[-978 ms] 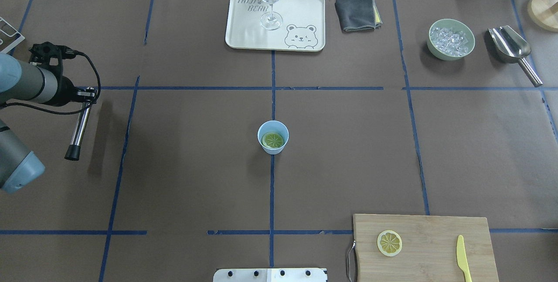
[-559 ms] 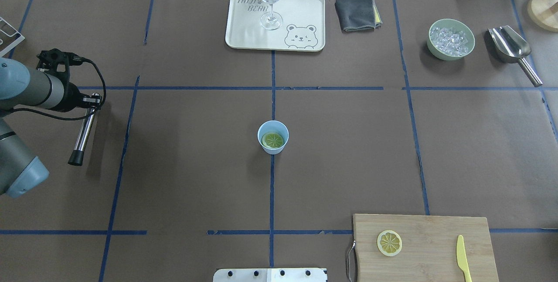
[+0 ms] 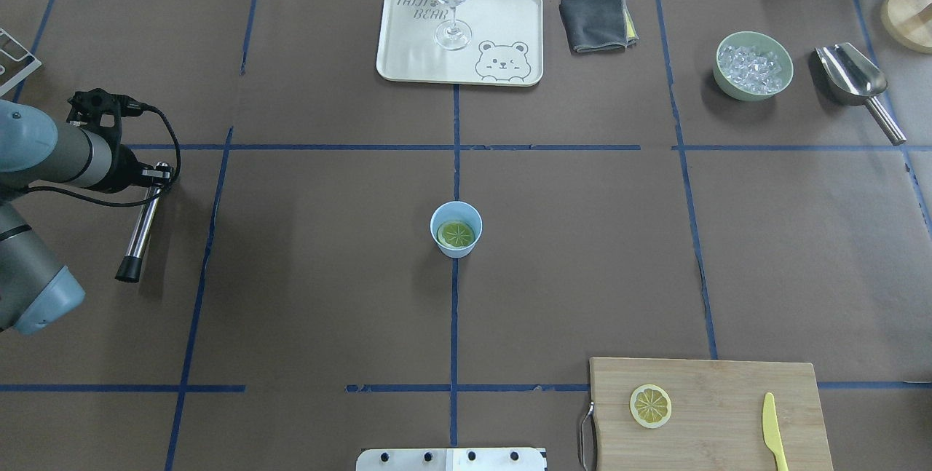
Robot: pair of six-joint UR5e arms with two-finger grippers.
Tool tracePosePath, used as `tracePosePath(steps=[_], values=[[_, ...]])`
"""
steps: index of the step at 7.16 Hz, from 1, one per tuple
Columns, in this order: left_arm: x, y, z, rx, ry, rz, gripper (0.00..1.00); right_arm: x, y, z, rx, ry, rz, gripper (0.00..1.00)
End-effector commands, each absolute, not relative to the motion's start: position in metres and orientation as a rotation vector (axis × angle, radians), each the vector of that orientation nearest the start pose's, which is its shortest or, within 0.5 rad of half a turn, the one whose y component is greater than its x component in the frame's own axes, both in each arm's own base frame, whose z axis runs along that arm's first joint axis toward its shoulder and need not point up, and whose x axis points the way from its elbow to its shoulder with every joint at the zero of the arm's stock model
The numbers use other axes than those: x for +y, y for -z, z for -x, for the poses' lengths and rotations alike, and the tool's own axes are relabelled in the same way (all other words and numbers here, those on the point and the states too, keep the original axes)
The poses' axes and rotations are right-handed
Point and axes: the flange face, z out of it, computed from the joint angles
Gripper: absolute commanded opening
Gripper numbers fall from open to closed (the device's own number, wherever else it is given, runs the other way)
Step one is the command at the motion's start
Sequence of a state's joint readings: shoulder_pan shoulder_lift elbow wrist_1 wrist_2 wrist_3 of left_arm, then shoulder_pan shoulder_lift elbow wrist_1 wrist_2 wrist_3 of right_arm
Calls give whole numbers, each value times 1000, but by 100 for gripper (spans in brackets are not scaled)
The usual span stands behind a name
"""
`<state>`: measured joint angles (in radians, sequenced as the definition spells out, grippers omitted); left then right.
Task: Squeeze lemon into cup
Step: 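Lower the muddler with the left gripper onto its original table spot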
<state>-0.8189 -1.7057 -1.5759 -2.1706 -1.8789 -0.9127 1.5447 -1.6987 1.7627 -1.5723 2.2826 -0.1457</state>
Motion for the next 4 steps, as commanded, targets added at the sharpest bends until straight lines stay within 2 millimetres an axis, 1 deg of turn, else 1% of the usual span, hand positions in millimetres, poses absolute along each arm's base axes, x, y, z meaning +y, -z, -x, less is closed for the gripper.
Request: tracePosePath(steps=[1,2,3,4], values=[[-497,-532,-323,728,43,-290,35,-443,-628,-57,-708,187,-103,100],[-497,-533,-324,726,43,-289,54,-443,-628,-57,-708,187,-103,100],[-496,-533,-325,725,39,-291,100,-444,-627,-57,-708,187,-104,100],[-497,-531,-325,728,32,-295,100,-444,-627,-57,-708,187,-104,100]])
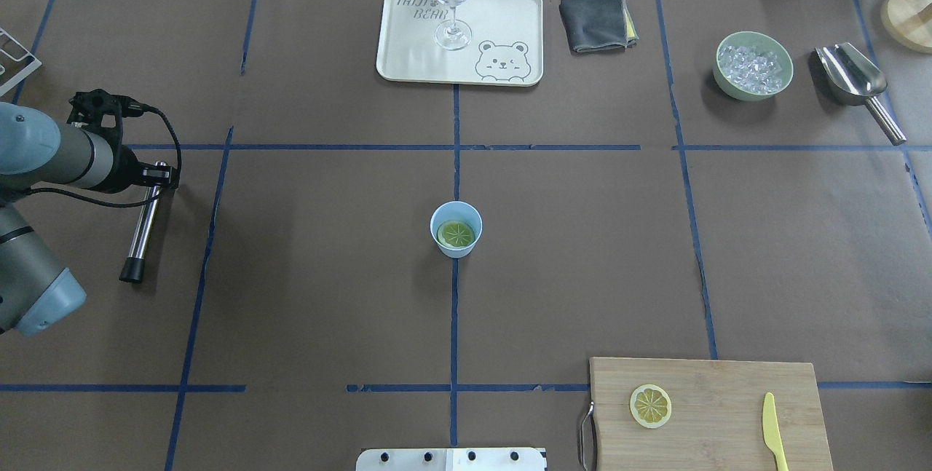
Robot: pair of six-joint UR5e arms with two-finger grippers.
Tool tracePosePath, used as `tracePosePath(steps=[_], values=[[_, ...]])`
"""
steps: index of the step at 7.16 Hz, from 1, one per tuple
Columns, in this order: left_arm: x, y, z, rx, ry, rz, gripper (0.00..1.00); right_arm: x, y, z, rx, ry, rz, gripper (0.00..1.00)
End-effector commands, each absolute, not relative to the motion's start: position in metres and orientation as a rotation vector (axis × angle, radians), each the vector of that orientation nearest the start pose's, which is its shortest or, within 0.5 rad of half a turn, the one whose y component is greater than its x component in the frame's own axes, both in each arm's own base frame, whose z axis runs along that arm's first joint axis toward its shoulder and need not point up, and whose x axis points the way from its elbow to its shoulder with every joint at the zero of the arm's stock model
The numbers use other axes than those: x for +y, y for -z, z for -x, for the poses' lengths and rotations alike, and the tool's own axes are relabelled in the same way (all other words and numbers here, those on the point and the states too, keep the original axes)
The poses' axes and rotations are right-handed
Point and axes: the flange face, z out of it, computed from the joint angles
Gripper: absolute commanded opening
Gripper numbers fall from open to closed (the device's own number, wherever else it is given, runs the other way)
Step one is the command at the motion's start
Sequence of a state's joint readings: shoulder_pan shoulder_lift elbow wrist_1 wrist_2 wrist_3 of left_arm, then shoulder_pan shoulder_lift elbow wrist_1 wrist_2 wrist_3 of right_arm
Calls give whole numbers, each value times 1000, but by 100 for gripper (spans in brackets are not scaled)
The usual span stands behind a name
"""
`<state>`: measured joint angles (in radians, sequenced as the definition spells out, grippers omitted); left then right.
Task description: Squeeze lemon into cup
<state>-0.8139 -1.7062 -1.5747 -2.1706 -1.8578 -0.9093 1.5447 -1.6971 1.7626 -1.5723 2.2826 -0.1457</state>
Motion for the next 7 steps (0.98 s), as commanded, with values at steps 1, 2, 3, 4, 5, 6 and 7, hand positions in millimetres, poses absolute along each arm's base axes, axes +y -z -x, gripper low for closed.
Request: tracePosePath(steps=[1,2,3,4,5,6,7], values=[[-497,-522,-323,738,29,-308,100,-444,-626,-57,-708,188,-106,100],[-493,-509,-319,754,3,-322,100,-444,-627,-57,-708,187,-104,100],[-492,-499,-311,747,-76,-367,100,-444,-626,-57,-708,188,-106,100],[-508,-495,-277,709,-128,-382,100,-444,-626,-57,-708,188,-106,100],[-526,-487,-227,689,-196,-396,100,-444,-626,-57,-708,188,-106,100],[-544,-492,-170,633,-233,-405,100,-443,-628,-57,-708,187,-103,100],[-558,-502,-108,609,-205,-378,100,-443,-628,-57,-708,187,-103,100]])
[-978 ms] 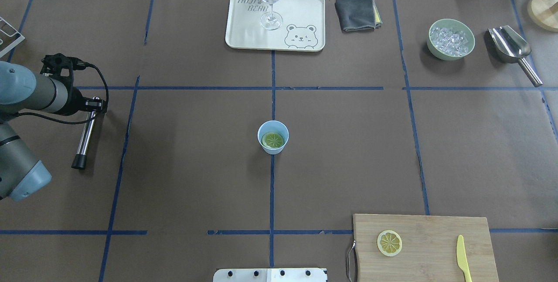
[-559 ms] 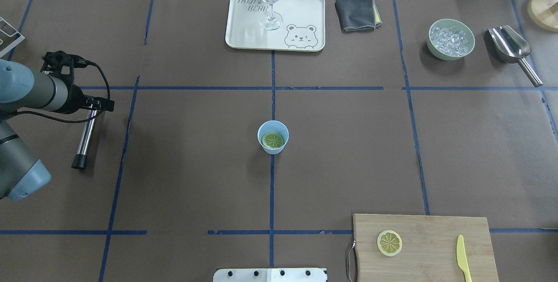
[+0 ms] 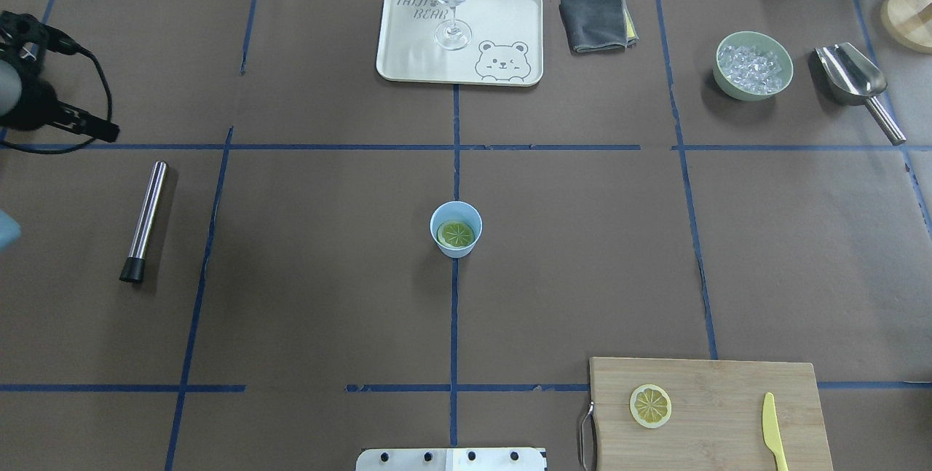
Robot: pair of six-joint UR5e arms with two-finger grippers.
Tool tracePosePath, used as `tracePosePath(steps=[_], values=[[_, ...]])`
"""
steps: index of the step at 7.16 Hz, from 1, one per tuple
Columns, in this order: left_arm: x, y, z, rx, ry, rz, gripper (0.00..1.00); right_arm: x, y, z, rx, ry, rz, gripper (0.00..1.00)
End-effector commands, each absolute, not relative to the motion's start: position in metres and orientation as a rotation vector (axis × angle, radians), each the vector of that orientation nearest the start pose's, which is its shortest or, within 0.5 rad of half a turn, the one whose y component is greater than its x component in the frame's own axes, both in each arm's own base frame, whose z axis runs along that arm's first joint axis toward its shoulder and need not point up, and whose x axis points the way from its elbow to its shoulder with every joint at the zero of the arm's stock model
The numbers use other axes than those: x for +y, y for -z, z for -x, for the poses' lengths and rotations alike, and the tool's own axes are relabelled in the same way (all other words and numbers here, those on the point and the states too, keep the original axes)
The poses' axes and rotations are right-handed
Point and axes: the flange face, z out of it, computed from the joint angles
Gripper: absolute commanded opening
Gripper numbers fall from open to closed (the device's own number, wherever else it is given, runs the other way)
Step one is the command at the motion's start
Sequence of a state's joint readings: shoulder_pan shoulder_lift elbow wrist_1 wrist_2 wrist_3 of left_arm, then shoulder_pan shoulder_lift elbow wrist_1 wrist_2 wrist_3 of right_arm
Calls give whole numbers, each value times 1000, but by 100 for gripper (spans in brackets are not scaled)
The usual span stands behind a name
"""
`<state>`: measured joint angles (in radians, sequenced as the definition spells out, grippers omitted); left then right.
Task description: Squeeze lemon into cup
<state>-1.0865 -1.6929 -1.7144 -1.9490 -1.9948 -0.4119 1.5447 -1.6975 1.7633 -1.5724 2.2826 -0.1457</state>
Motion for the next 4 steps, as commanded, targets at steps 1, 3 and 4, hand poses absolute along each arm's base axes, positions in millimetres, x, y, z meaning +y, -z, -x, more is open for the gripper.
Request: tracePosePath(steps=[1,3,4], values=[[-562,-512,-51,660,-133,-318,100,-443,-629,-57,-708,186,-101,100],[-542,-583,12,612,-260,-300,100,-442,-630,-56,-715,193,-102,100],[-539,-617,25,607,-255,-254,100,-438,-631,-60,-741,179,-98,100]])
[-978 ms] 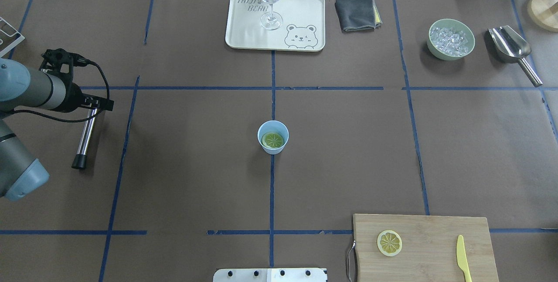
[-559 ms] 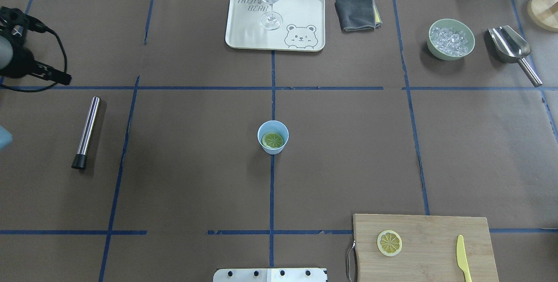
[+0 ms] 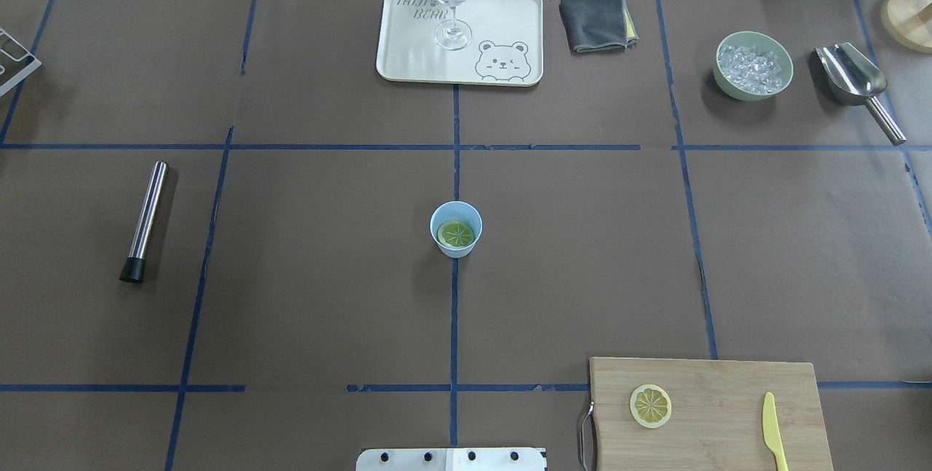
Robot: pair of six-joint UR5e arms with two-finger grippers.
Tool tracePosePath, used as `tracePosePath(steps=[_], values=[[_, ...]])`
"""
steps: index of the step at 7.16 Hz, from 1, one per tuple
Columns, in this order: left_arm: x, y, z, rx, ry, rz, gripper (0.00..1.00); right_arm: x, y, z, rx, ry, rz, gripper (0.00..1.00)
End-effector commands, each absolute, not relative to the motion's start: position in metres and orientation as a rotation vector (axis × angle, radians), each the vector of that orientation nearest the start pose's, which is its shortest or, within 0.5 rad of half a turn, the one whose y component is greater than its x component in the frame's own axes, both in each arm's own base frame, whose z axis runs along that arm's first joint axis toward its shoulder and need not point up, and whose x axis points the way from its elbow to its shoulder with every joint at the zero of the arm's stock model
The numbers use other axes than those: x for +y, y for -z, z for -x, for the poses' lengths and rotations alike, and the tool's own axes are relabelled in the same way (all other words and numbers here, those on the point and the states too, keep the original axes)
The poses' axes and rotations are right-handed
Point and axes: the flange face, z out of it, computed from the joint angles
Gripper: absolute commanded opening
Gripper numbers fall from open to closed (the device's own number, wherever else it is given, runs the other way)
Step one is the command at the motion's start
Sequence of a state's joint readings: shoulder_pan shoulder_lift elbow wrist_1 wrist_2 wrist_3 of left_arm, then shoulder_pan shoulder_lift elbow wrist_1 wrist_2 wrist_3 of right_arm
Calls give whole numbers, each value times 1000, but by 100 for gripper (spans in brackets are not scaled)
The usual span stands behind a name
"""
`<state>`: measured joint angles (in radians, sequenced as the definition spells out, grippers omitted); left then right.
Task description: Squeeze lemon into cup
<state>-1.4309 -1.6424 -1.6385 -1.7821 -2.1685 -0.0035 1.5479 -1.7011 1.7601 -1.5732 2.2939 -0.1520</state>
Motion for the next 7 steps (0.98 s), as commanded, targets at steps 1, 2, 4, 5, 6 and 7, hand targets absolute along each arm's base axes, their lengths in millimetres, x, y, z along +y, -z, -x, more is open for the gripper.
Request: tracePosePath(steps=[1,2,4,5,6,7], values=[[-535,-633,29,639,-254,-223,100,-433,-632,-67,-757,153,-90,100],[-504,-658,35,766,-218,-170,100,-433,-633,-67,-763,142,-74,100],[-448,-682,45,861,-168,-130,100,-433,-635,-67,-760,138,-74,100],[-439,-684,45,845,-165,-124,100,-433,-641,-67,-759,133,-64,100],[-442,-680,45,843,-170,-130,100,-434,-644,-67,-758,133,-60,100],[-446,-677,47,830,-171,-139,100,-434,-645,-67,-758,133,-59,100]])
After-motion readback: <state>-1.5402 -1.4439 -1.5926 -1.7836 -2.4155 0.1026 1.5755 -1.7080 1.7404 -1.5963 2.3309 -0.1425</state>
